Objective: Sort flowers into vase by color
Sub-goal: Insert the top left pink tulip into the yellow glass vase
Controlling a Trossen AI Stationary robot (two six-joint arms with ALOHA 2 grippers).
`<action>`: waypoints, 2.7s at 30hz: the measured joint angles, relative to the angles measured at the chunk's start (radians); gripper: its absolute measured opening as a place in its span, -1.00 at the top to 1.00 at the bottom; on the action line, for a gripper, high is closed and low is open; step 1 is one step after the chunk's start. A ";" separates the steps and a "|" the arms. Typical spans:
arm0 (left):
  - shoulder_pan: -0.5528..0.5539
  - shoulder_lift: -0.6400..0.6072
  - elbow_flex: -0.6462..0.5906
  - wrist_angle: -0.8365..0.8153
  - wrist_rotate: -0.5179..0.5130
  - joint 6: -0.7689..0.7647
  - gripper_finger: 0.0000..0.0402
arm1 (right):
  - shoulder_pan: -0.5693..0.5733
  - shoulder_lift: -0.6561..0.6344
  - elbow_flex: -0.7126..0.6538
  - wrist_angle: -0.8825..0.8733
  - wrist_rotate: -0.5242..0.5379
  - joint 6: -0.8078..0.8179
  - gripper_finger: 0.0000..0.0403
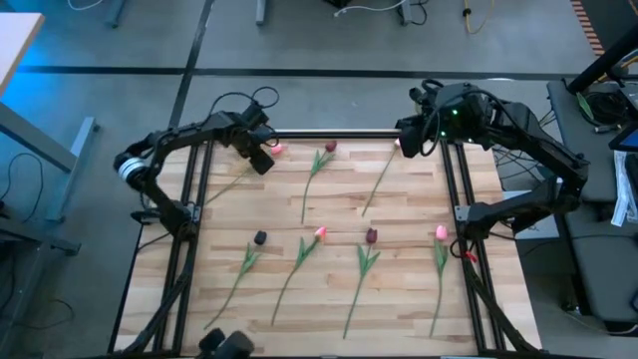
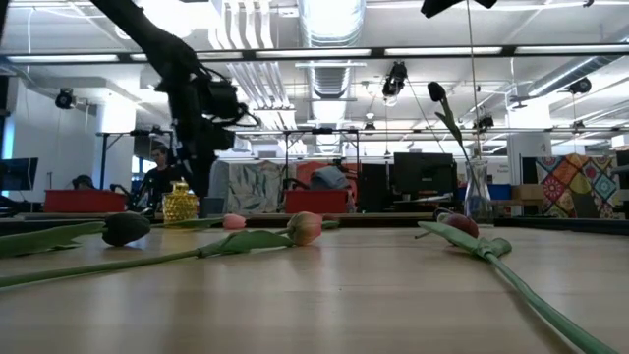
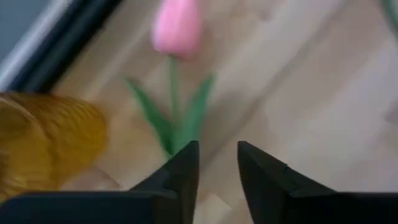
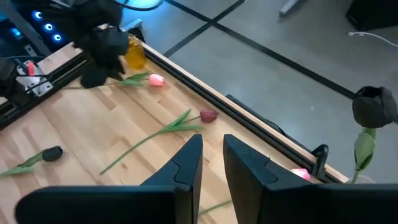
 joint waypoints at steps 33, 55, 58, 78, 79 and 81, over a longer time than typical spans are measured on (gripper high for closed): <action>0.028 0.358 0.286 -0.096 -0.084 0.020 0.69 | 0.000 0.005 -0.001 0.034 0.003 -0.014 0.71; -0.003 0.320 0.339 -0.206 0.006 0.064 0.79 | 0.000 0.005 -0.001 0.038 0.004 -0.031 0.71; -0.039 0.320 0.341 -0.213 -0.022 0.140 0.62 | 0.000 0.005 -0.001 0.045 0.003 -0.042 0.71; -0.045 0.388 0.342 -0.167 -0.151 0.225 0.28 | 0.000 0.007 -0.001 0.052 0.003 -0.050 0.71; -0.044 0.396 0.342 -0.164 -0.160 0.225 0.28 | 0.000 0.007 -0.001 0.052 0.003 -0.050 0.71; -0.039 0.411 0.342 -0.163 -0.181 0.223 0.28 | 0.000 0.007 -0.001 0.052 0.003 -0.050 0.71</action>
